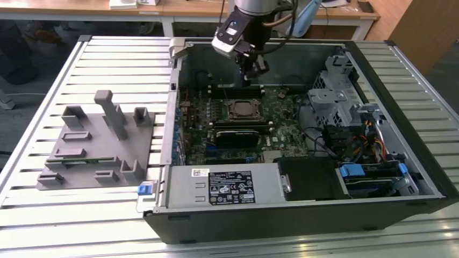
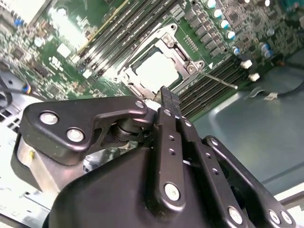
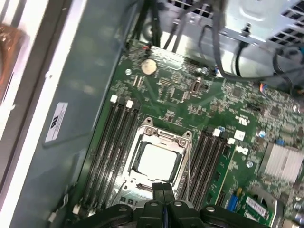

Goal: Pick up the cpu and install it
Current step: 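Install the first cpu locking lever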

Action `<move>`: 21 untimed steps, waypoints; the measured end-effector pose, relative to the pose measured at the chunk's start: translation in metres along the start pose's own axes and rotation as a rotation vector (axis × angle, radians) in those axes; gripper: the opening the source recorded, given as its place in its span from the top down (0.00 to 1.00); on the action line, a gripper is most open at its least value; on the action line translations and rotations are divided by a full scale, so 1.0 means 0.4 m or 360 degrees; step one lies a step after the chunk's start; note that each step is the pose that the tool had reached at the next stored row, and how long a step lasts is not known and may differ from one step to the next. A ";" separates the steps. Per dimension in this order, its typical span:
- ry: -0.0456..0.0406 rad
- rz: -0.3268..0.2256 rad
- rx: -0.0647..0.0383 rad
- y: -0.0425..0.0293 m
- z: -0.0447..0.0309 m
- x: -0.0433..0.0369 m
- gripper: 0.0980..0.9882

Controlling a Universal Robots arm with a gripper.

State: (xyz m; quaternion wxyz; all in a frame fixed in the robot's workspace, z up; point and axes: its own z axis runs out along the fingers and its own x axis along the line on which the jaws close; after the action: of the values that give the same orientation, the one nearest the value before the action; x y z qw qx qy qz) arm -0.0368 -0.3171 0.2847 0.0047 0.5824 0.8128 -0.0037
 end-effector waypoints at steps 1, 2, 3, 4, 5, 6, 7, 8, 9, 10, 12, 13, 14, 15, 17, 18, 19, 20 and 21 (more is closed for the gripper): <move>0.0000 -0.0030 -0.0001 0.000 0.000 0.000 0.99; 0.0000 -0.0058 -0.0002 0.000 0.000 0.000 0.99; 0.0000 -0.0087 -0.0002 0.000 0.000 0.000 0.99; 0.0000 -0.0115 -0.0003 0.000 0.000 0.000 0.99; -0.0001 -0.0145 -0.0004 0.000 0.000 0.000 0.99; -0.0001 -0.0173 -0.0005 0.000 0.000 0.000 0.99; -0.0001 -0.0201 -0.0005 0.000 0.001 0.000 0.99; -0.0001 -0.0231 -0.0006 0.000 0.001 0.000 0.99; -0.0001 -0.0260 -0.0007 0.000 0.001 0.000 0.99; -0.0001 -0.0288 -0.0007 0.000 0.002 0.000 0.99; -0.0001 -0.0345 -0.0008 0.000 0.003 0.000 0.99; -0.0001 -0.0374 -0.0009 0.000 0.003 0.000 0.99; -0.0001 -0.0404 -0.0009 0.000 0.004 0.000 0.99; -0.0001 -0.0432 -0.0009 0.000 0.004 0.000 0.99; -0.0002 -0.0491 -0.0010 0.000 0.005 0.000 0.99; -0.0001 -0.0520 -0.0011 0.000 0.005 0.000 0.99; -0.0001 -0.0548 -0.0011 0.000 0.005 0.000 0.99; -0.0001 -0.0577 -0.0011 0.000 0.006 0.000 0.99; -0.0001 -0.0606 -0.0012 0.000 0.006 0.000 0.99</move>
State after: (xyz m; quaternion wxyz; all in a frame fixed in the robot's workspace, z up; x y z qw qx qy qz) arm -0.0368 -0.3171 0.2823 0.0064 0.4180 0.9084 -0.0018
